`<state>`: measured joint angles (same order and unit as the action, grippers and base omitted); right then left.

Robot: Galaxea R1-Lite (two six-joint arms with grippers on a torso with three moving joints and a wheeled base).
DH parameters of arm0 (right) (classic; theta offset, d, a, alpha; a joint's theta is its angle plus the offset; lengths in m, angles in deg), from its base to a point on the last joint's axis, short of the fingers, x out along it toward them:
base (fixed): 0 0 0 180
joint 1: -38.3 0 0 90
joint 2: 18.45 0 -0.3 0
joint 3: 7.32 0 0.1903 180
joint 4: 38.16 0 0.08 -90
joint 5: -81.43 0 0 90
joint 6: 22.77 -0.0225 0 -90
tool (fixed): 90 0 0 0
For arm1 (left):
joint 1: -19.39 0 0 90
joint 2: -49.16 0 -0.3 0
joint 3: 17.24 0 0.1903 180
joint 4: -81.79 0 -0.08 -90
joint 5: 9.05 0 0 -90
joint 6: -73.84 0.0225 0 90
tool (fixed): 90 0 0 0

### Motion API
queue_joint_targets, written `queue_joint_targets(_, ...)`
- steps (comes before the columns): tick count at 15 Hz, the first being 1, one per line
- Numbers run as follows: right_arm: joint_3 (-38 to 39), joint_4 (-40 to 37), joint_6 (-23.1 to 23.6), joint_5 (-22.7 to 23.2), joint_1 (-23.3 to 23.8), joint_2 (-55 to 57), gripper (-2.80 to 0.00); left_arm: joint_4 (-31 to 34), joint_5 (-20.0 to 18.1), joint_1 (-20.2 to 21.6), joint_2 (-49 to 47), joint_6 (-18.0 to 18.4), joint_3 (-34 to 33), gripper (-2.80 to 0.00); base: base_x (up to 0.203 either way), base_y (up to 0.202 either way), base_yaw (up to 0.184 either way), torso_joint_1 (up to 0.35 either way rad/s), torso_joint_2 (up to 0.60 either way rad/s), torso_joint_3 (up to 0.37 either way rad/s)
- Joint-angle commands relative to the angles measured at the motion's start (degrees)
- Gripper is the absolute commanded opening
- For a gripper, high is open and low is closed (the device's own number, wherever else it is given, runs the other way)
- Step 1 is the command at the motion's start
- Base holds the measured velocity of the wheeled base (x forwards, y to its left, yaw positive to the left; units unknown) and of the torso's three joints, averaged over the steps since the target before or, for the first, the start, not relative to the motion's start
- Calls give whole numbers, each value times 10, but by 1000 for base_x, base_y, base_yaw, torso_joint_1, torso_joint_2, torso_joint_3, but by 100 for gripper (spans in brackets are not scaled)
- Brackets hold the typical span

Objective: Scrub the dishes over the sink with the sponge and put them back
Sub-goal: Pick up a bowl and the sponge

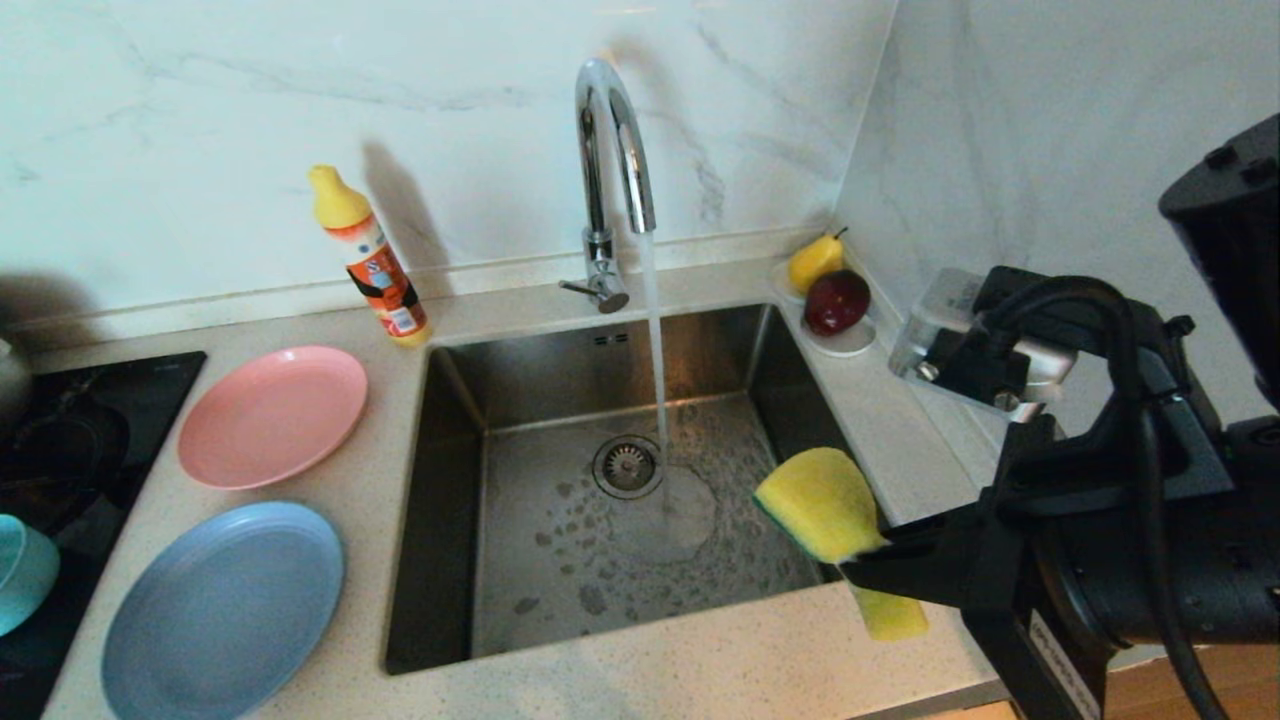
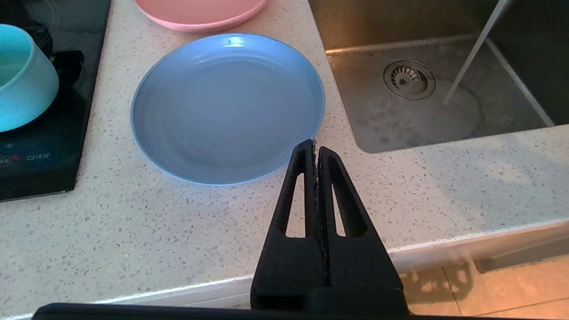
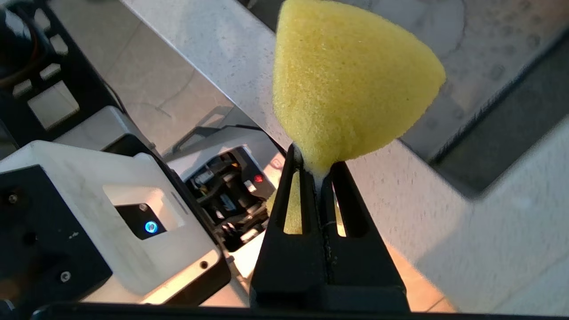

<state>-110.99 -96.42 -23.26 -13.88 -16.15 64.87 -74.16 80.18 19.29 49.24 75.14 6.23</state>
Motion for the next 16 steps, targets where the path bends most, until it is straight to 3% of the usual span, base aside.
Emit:
queue_joint_targets(1,-7,22,1,0,-4,36,-280,0,0,0,-1,0,0,-280,0,0,0,0,0,0)
queue_joint_targets(7,-42,59,-15,3,10,109,-280,0,0,0,-1,0,0,-280,0,0,0,0,0,0)
queue_joint_targets(10,-72,58,-63,23,9,141,-280,0,1,0,-1,1,0,-280,0,0,0,0,0,0)
queue_joint_targets(16,-71,52,-111,45,9,153,-280,-1,2,0,-1,-1,-1,-280,0,0,0,0,0,0)
